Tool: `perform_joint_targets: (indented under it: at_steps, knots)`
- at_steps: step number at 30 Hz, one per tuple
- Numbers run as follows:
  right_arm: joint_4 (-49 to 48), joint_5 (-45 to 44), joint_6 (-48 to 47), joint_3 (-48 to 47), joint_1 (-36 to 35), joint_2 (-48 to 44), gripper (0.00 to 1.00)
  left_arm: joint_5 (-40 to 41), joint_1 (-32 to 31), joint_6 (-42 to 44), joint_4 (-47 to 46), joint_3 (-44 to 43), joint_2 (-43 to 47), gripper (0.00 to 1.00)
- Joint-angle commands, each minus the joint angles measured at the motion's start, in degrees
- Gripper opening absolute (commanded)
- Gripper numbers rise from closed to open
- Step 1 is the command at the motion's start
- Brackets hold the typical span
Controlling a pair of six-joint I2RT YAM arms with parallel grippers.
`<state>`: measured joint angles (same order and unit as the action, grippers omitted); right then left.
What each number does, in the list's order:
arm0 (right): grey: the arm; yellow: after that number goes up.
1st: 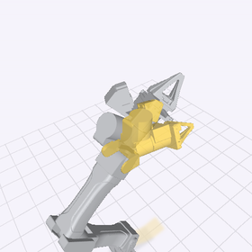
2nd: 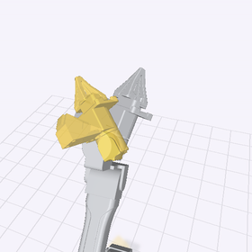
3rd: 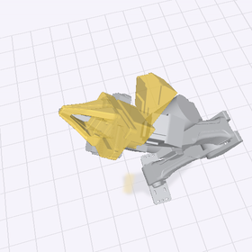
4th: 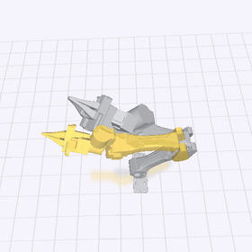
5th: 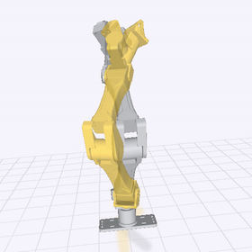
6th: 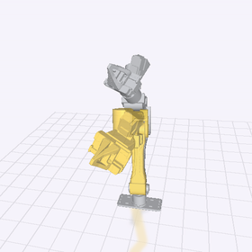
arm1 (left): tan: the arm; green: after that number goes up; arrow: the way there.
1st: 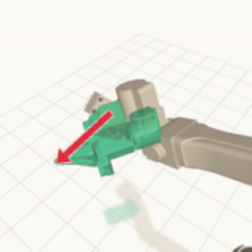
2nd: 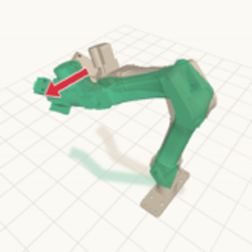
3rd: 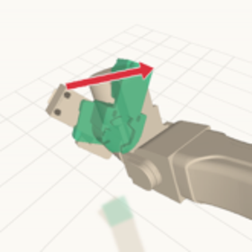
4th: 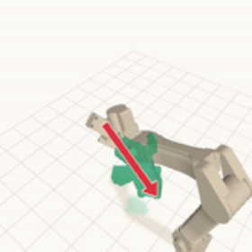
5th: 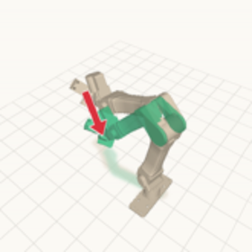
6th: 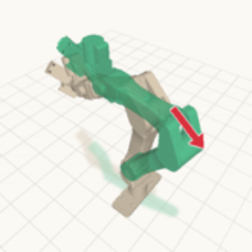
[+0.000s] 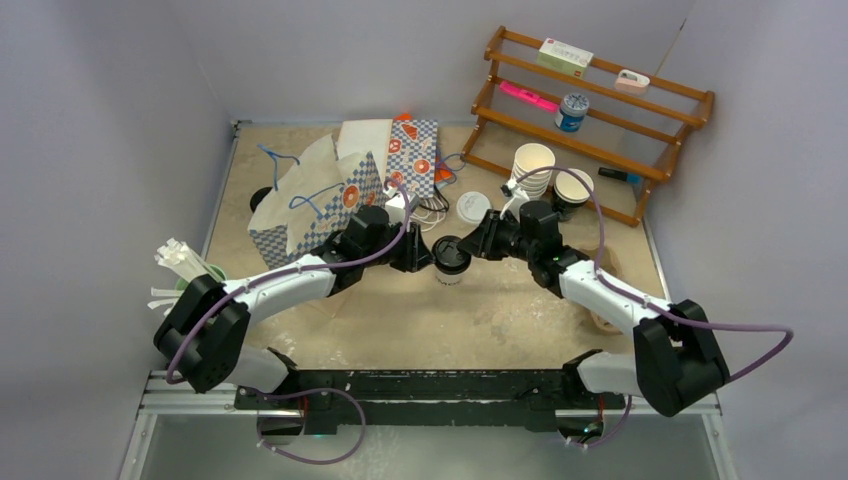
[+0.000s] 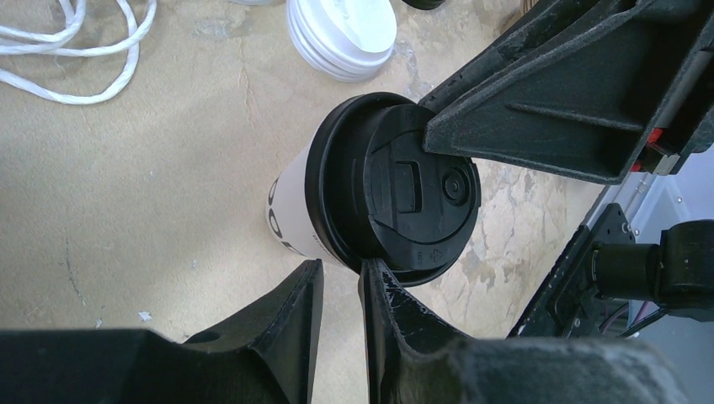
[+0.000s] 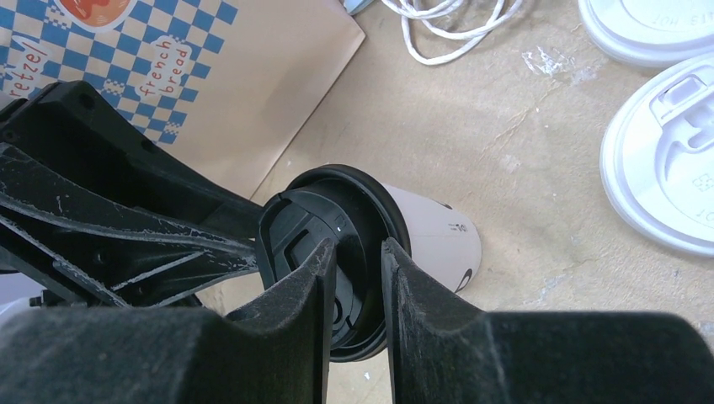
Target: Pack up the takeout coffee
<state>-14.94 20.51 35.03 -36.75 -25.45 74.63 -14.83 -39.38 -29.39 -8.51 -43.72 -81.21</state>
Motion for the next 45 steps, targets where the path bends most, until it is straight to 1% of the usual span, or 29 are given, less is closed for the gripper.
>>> perform_joint_targets:
  at_steps: [1, 7, 13, 18, 24, 30, 32, 37, 42, 43, 45]
  knots:
    - [15.63, 1.06, -1.16, 4.59, -1.62, 4.88, 0.29, 1.21, -0.07, 1.06, -1.07, 0.31, -1.8, 0.26]
    - [20.02, -0.38, -2.23, 0.55, -1.63, 1.53, 0.3, 1.37, -0.06, 1.2, -0.98, 0.26, -2.0, 0.26]
    - [21.8, 0.48, -2.98, -0.38, -1.66, 0.92, 0.3, 1.07, -0.15, 0.87, -1.59, 0.54, -2.6, 0.25]
    - [25.18, -0.89, -4.32, -6.34, -1.63, 0.12, 0.31, 1.35, -0.22, 1.16, 0.09, -1.15, -0.32, 0.25]
    - [26.53, -1.35, -5.96, -13.03, -1.68, 3.15, 0.32, 1.49, -0.18, 1.31, 2.49, -3.59, 2.5, 0.27]
    - [26.48, -1.4, -6.95, -16.11, -1.64, 5.66, 0.33, 0.43, -0.25, 0.85, 2.48, -3.91, 2.45, 0.27]
    - [27.14, -1.95, -7.59, -17.2, -1.62, 5.87, 0.35, 0.5, -0.33, 0.94, 2.56, -4.14, 2.73, 0.27]
    - [29.93, -5.04, -8.81, -20.58, -1.64, 4.78, 0.49, 2.87, -0.31, 2.85, 5.98, -6.69, 4.83, 0.28]
    - [32.5, -5.92, -9.97, -23.18, -1.62, 3.24, 0.54, 4.78, -0.25, 4.95, 8.4, -9.9, 5.66, 0.28]
    - [32.78, -5.92, -10.04, -23.45, -1.62, 2.91, 0.55, 4.89, -0.21, 5.14, 10.18, -10.37, 5.65, 0.28]
    - [33.03, -5.8, -10.63, -23.77, -1.62, 2.16, 0.6, 4.9, -0.11, 5.29, 10.53, -10.9, 5.42, 0.28]
